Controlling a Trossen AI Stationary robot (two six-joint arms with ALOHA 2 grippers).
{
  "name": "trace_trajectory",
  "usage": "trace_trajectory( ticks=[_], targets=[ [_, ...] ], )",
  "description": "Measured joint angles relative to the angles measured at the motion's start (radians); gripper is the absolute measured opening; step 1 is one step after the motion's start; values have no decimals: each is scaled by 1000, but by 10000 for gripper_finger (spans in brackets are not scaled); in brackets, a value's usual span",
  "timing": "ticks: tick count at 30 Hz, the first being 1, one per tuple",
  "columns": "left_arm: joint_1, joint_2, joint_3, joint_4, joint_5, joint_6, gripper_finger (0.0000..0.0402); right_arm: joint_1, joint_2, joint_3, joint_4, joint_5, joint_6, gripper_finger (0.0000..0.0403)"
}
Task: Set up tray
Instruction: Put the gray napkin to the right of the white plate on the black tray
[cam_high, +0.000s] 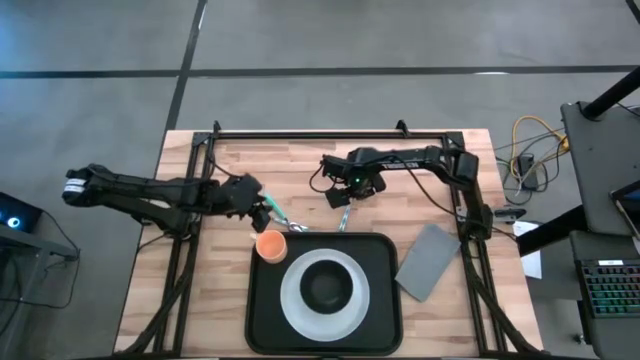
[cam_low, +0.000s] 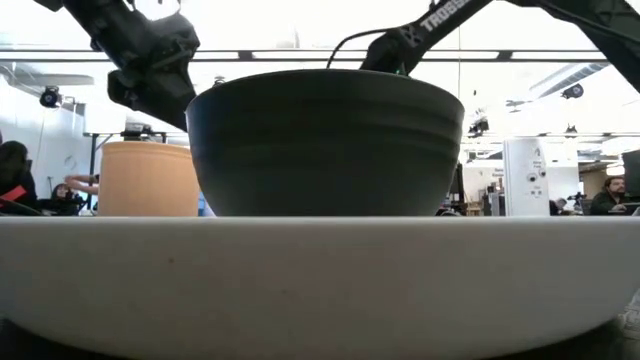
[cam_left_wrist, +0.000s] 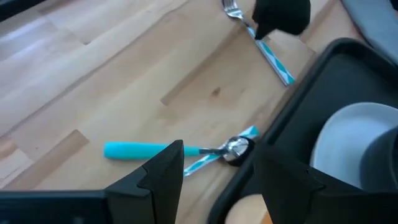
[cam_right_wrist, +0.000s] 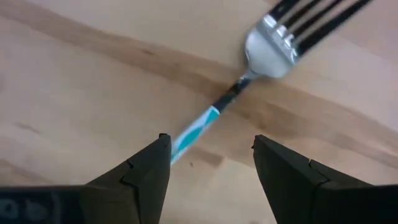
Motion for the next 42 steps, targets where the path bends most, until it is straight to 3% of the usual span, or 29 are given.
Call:
trace_trajectory(
  ticks=[9,19,23,37,42],
  targets=[
    [41,0,-1,0,-1,96,173,-12,62,6,56,-71,23,192],
    [41,-6,-2,-15,-1,122,173,-10,59,4,59,8,20,52],
    [41,-12,-2,-23,2,122,173,-10,59,3,60,15,1,18],
    [40,-13,-2,-23,11,122,173,-11,59,3,61,27,2,26],
    [40,-13,-2,-23,11,122,173,-10,49,3,65,46,-4,60]
  ],
)
